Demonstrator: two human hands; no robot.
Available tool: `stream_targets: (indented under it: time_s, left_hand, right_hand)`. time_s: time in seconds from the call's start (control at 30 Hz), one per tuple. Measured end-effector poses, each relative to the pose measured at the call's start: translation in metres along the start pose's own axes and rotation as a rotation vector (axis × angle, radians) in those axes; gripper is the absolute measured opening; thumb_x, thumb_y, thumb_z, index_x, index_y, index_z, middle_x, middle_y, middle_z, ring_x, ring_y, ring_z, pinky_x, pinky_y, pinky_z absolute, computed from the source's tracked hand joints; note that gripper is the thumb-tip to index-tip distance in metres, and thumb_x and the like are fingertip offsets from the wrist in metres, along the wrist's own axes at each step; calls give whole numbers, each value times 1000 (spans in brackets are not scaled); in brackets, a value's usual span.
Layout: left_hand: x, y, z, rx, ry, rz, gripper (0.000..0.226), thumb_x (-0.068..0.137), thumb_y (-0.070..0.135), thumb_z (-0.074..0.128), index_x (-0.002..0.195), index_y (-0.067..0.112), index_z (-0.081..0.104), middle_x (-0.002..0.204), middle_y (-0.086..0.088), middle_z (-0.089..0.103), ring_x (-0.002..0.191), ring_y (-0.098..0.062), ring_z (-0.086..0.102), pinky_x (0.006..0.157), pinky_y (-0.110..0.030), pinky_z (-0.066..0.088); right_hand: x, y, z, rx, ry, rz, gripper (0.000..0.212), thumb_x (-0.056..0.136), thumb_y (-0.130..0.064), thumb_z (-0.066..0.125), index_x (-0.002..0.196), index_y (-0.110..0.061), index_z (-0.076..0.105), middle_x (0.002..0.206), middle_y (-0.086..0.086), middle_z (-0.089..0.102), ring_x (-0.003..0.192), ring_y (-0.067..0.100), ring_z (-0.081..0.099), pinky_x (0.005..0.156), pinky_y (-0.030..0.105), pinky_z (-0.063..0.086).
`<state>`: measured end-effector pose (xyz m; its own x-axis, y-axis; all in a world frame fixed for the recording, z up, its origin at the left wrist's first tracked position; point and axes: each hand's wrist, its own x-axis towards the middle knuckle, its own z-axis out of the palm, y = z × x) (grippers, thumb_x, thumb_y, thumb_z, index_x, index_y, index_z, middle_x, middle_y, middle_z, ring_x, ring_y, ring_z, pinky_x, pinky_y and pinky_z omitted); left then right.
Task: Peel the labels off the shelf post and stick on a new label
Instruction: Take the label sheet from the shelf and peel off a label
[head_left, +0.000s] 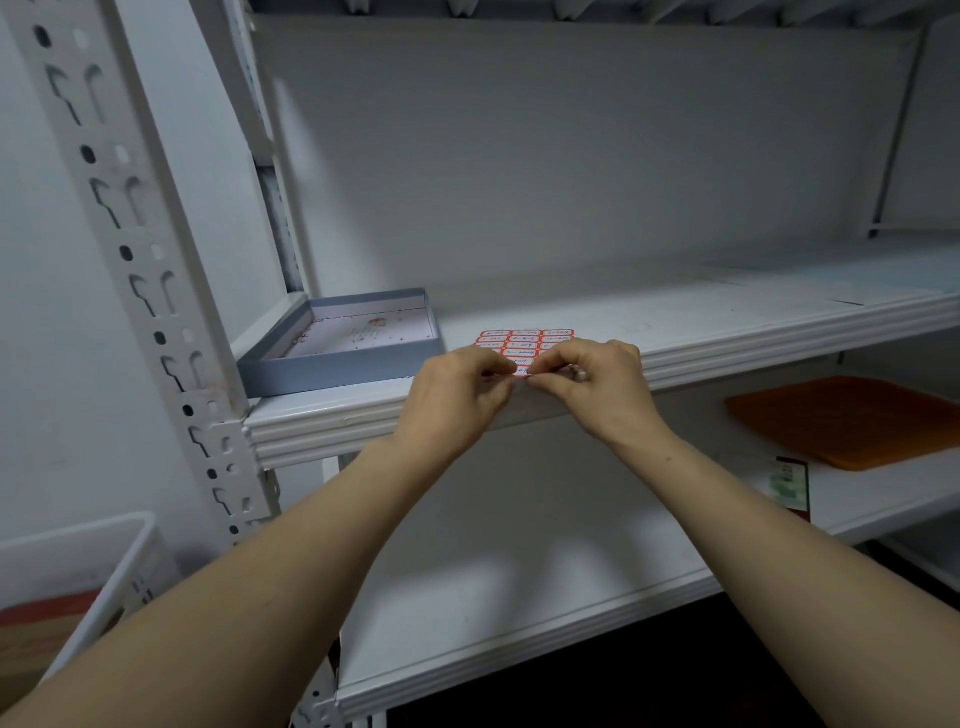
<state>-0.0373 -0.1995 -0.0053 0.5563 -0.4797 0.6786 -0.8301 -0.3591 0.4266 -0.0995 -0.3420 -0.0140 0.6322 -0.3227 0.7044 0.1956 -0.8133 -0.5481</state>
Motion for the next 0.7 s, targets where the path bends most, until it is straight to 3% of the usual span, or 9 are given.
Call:
stream_targets:
  time_s: [0.13, 0.3, 0.47, 0.53, 0.6, 0.63, 0.7]
  left_hand:
    - [1, 1, -3, 25, 42, 50, 13, 80, 14, 70, 91, 8, 72, 93, -8, 71, 91, -25, 64, 81, -38, 49]
    - [7, 4, -1, 155, 22, 123, 10, 80, 18, 68, 85, 10, 73, 87, -6, 68, 86, -25, 60, 72, -34, 44]
    - [6, 12, -1, 112, 32, 65, 11, 79, 19, 67, 82, 9, 73, 84, -7, 69, 78, -25, 59, 70, -36, 47]
    - [6, 14, 0, 105, 33, 33, 12, 80, 19, 66, 81, 10, 74, 84, -7, 70, 77, -24, 60, 70, -34, 47]
    - [7, 17, 0, 93, 28, -28, 13, 80, 18, 65, 81, 9, 73, 83, -8, 69, 75, -22, 58, 70, -31, 46]
    - [8, 19, 1, 82, 27, -69, 13, 81, 17, 64, 81, 7, 73, 82, -8, 69, 74, -21, 57, 70, -31, 46]
    - [11, 20, 2, 42, 32, -152, 16, 81, 15, 62, 78, 3, 71, 79, -12, 70, 75, -26, 60, 71, -33, 48]
  right_hand:
    - [2, -5, -3, -31, -27, 14, 4, 78, -21, 73, 80, -18, 74, 76, -11, 64, 90, 19, 61, 100, 41, 32]
    - [5, 0, 1, -46, -25, 56, 4, 75, -29, 75, 77, -29, 71, 86, -8, 69, 108, 28, 53, 90, 28, 24]
    - [2, -4, -4, -70, -26, -8, 8, 76, -27, 74, 81, -21, 73, 87, -9, 69, 91, 12, 56, 85, 24, 18]
    - [1, -4, -5, -91, -13, -32, 9, 76, -25, 74, 83, -20, 74, 93, -7, 70, 96, 11, 57, 85, 24, 18]
    - [0, -4, -3, -63, 7, -40, 11, 73, -23, 76, 84, -18, 75, 91, -6, 70, 97, 15, 60, 94, 30, 26]
    - [-1, -4, -2, -38, 14, -45, 13, 72, -21, 77, 83, -17, 75, 86, -7, 68, 93, 17, 62, 97, 40, 34]
    - [-2, -5, -1, -5, 32, -42, 14, 69, -18, 78, 82, -14, 74, 80, -7, 65, 85, 21, 64, 88, 51, 43]
